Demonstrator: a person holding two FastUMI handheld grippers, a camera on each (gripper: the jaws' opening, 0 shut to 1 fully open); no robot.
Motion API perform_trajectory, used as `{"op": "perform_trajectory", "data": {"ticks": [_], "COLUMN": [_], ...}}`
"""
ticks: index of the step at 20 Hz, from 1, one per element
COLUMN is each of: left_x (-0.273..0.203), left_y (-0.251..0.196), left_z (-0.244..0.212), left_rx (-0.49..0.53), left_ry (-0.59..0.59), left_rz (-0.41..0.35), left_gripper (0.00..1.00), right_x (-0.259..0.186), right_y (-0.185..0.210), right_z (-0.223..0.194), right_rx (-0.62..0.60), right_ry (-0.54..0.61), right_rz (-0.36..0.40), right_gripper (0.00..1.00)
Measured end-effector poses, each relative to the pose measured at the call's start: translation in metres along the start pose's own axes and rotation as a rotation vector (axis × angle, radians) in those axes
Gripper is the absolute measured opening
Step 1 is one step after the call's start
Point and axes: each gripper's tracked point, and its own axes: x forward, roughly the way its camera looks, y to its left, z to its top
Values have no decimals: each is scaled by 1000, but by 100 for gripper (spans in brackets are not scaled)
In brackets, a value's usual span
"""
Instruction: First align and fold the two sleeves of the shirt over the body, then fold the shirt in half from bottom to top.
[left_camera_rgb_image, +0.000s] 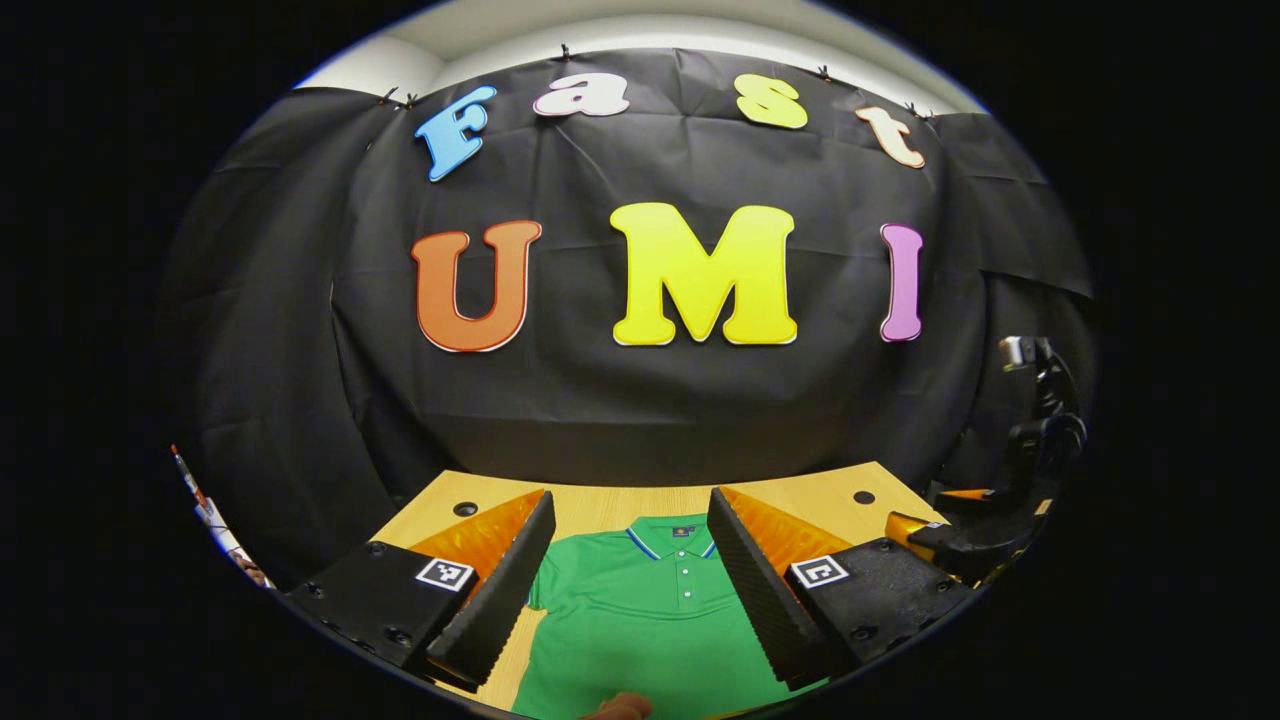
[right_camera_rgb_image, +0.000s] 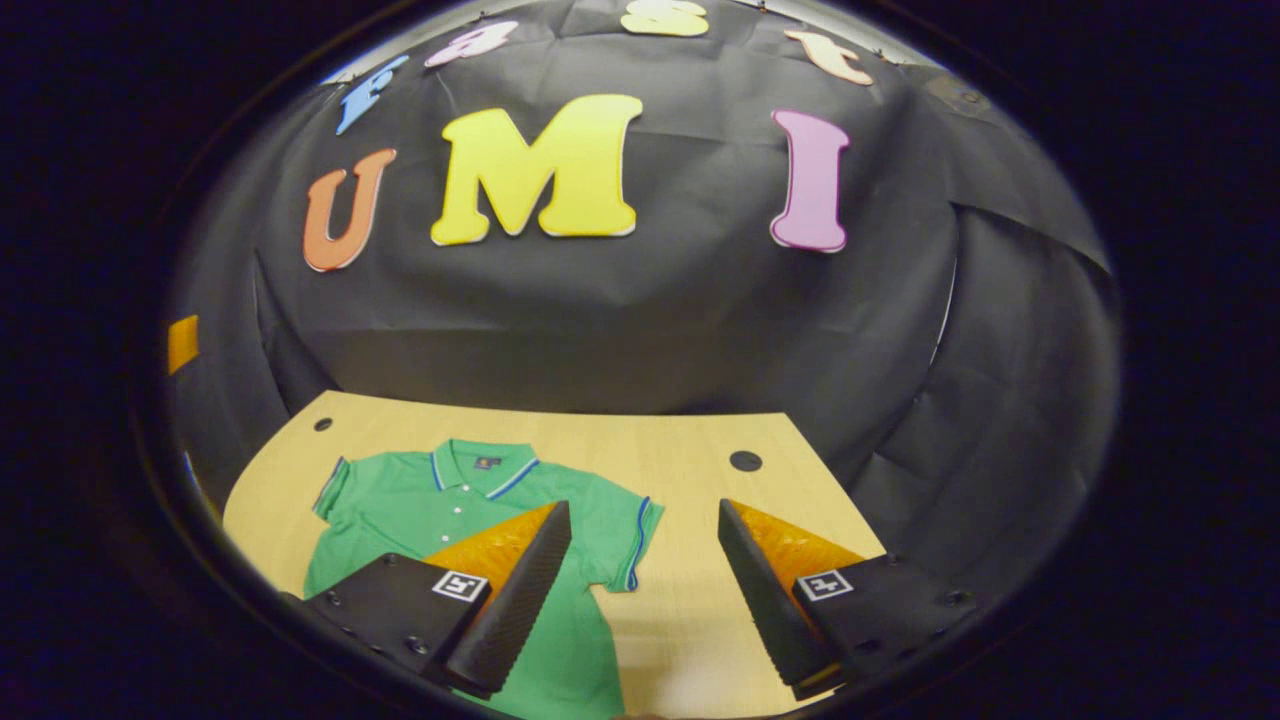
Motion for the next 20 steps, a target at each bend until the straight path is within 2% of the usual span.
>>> {"op": "perform_trajectory", "data": {"ticks": [6, 9, 12, 16, 19, 20], "left_x": [16, 20, 20, 20, 21, 21], "left_y": [5, 12, 15, 22, 26, 29], "left_z": [-2, -3, -13, -18, -28, -33], "left_rx": [13, 17, -3, -17, -23, -22], "left_ry": [7, 8, 35, 45, 71, 82], "left_rz": [1, 3, 5, 15, 17, 20], "left_gripper": [99, 99, 99, 99, 99, 99], "right_x": [87, 125, 145, 163, 168, 169], "right_y": [8, 7, 2, 8, 10, 11], "right_z": [-53, -80, -99, -113, -114, -115], "right_rx": [-20, -2, 46, 92, 121, 122], "right_ry": [197, 292, 361, 425, 433, 436], "right_rz": [8, -13, -63, -58, -66, -65], "right_gripper": [96, 95, 95, 92, 69, 58]}}
